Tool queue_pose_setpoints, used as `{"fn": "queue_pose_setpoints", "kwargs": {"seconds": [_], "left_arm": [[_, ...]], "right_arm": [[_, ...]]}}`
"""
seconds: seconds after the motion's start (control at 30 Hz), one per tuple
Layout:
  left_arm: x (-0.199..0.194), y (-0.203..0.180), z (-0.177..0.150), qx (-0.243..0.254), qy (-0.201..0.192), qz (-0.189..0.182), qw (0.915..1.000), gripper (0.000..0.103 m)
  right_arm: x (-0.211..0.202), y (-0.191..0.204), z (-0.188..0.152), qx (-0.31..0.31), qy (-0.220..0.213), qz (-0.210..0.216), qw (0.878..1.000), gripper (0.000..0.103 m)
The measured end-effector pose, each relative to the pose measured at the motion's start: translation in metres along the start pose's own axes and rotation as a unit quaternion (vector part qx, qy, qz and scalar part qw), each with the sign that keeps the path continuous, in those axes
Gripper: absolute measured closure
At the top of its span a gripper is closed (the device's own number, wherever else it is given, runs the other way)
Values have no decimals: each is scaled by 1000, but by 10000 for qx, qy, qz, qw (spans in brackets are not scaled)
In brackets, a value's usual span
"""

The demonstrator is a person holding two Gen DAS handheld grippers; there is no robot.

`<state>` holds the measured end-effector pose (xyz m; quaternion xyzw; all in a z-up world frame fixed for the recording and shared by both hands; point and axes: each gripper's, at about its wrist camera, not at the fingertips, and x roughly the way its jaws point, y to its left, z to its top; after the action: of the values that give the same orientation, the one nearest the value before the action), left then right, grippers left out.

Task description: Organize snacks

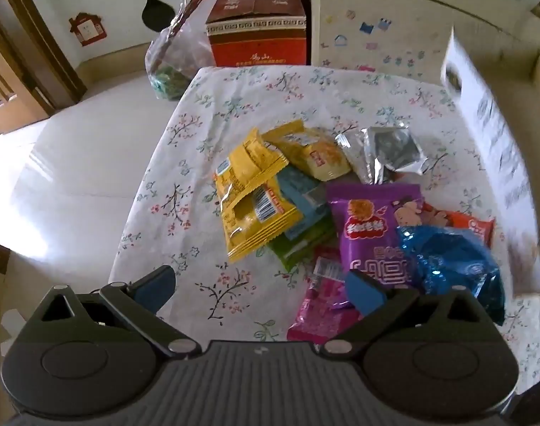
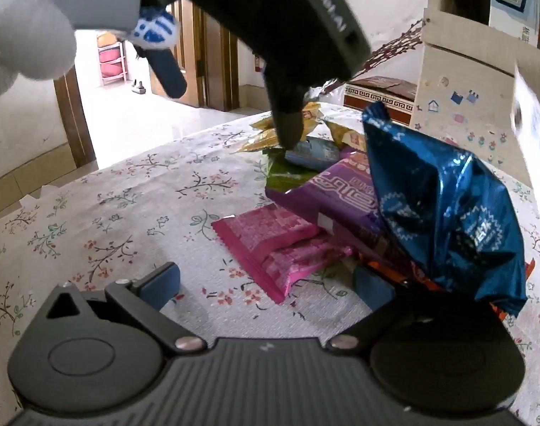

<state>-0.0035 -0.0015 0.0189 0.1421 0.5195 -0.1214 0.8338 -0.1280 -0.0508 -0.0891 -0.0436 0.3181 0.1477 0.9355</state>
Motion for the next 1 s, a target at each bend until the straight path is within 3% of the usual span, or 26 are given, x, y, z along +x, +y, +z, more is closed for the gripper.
{"fn": "queue_pose_setpoints", "kwargs": {"seconds": [0.53, 0.7, 1.0], "left_arm": [[-34, 6, 1, -27, -620, -241, 9978, 0], [-42, 5, -3, 45, -832, -163, 9964, 0], [-45, 1, -6, 121, -931, -240, 9953, 0]], "right_arm": [[-1, -2, 0, 0, 2, 5, 10000, 0], [0, 0, 0, -47, 17, 21, 10000, 0], [5, 5, 4, 66, 32, -115, 9999, 0]]}}
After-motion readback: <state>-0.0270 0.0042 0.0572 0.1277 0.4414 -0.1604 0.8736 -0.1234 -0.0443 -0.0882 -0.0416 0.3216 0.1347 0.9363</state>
